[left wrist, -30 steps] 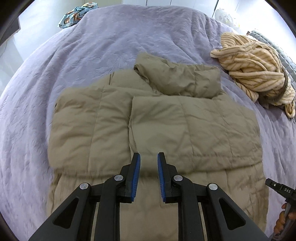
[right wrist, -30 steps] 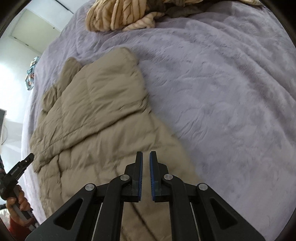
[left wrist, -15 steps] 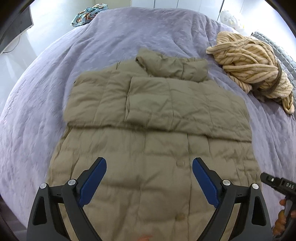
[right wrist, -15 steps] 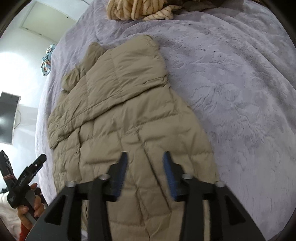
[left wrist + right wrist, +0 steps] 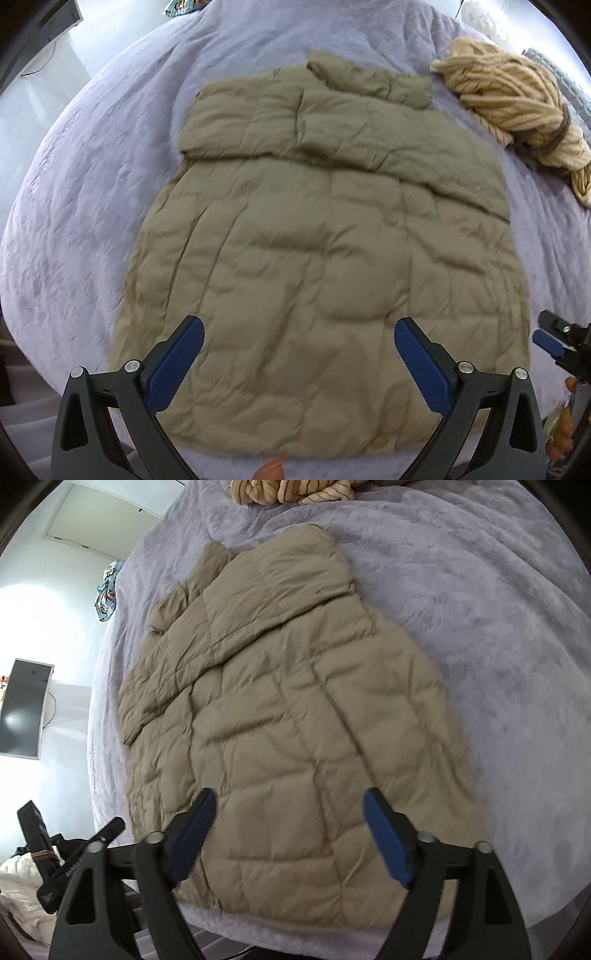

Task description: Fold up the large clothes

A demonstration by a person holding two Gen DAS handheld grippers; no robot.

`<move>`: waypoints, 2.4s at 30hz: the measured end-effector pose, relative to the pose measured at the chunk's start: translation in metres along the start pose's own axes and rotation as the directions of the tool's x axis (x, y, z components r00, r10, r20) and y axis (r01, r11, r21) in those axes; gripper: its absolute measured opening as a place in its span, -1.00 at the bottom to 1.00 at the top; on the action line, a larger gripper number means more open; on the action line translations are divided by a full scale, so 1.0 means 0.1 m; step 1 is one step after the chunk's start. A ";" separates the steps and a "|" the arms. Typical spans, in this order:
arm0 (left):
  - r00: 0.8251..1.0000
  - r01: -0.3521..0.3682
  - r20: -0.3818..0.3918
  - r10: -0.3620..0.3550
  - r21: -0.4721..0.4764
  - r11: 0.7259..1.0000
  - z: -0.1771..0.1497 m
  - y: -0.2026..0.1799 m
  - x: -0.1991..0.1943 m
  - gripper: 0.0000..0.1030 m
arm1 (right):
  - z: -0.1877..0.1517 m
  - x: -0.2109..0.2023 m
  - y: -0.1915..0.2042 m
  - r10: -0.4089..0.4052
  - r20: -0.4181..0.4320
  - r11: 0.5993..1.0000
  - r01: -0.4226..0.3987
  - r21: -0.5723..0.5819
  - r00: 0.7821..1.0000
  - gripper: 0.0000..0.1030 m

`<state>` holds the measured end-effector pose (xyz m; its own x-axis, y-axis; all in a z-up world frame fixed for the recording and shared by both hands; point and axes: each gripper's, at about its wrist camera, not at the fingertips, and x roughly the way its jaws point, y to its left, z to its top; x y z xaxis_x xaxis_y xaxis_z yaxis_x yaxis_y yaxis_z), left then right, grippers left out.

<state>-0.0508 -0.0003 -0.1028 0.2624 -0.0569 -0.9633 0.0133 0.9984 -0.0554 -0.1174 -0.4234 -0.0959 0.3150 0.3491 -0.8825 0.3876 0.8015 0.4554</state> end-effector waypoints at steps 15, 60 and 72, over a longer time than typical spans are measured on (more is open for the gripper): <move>0.996 0.066 -0.061 -0.067 -0.006 0.998 -0.53 0.57 -0.01 1.00 | -0.71 -0.09 0.23 -0.007 0.054 0.999 0.004 0.047 0.999 0.75; 0.805 0.509 -0.085 -0.588 -0.411 0.756 -1.02 1.44 0.73 0.09 | -1.22 0.48 -0.99 0.367 0.207 0.673 -0.412 0.614 0.907 0.69; 0.803 0.574 0.024 -0.596 -0.301 0.761 -0.63 1.41 0.29 -0.76 | -0.96 0.33 -0.83 0.315 0.140 0.777 -0.340 0.529 0.939 -0.85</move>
<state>-0.1025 0.1387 -0.1554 0.2261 -0.6407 -0.7337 -0.1299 0.7266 -0.6746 -0.2225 -0.4318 -0.1743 0.5390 0.5122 -0.6687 0.6530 0.2474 0.7158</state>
